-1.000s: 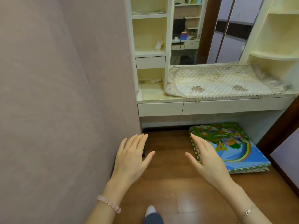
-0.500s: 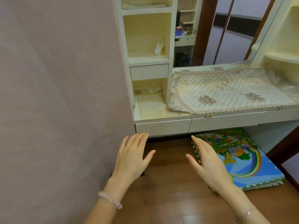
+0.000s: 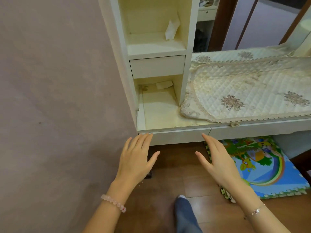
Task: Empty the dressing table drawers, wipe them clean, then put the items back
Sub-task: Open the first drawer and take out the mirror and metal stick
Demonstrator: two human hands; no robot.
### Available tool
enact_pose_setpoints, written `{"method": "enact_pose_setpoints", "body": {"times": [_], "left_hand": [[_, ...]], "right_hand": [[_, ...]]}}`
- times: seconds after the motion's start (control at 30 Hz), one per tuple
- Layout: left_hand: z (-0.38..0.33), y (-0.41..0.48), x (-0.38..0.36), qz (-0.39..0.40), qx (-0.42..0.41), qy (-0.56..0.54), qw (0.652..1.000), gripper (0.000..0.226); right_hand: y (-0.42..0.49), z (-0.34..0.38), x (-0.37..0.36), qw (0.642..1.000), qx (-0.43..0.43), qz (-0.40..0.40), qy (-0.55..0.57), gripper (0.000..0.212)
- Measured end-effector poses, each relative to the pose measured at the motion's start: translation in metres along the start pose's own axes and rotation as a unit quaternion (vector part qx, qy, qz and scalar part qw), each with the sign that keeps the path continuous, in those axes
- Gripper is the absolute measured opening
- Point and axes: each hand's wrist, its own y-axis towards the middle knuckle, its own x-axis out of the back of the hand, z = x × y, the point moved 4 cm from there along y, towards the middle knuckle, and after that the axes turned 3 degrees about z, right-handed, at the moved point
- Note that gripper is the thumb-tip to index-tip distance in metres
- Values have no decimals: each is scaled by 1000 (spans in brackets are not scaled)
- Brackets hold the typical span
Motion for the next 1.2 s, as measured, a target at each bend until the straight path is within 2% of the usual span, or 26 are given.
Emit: {"method": "enact_pose_setpoints", "body": {"times": [0.4, 0.77, 0.83, 0.9, 0.97, 1.03, 1.07, 1.13, 1.2], "left_hand": [[-10, 96, -46, 40, 60, -9, 997, 62], [-10, 121, -79, 76, 60, -6, 995, 60], [-9, 124, -84, 82, 55, -13, 995, 60], [-7, 127, -89, 86, 51, -20, 995, 58], [-5, 128, -96, 89, 48, -26, 995, 57], [-2, 128, -104, 92, 46, -37, 994, 57], [0, 127, -108, 95, 47, -41, 994, 57], [3, 123, -116, 99, 48, -45, 993, 57], [7, 120, -124, 104, 48, -46, 992, 57]], "right_hand": [[110, -63, -13, 997, 22, 75, 12, 62], [137, -90, -45, 993, 24, 114, 17, 61], [136, -91, -50, 994, 14, 104, 36, 58], [131, -95, -60, 989, -29, 89, 114, 50], [123, -107, -82, 960, -122, 82, 239, 36], [114, -120, -112, 901, -242, 86, 349, 22], [110, -127, -129, 855, -308, 85, 409, 19], [104, -138, -159, 740, -417, 83, 521, 21], [101, -147, -184, 637, -473, 80, 604, 30]]}}
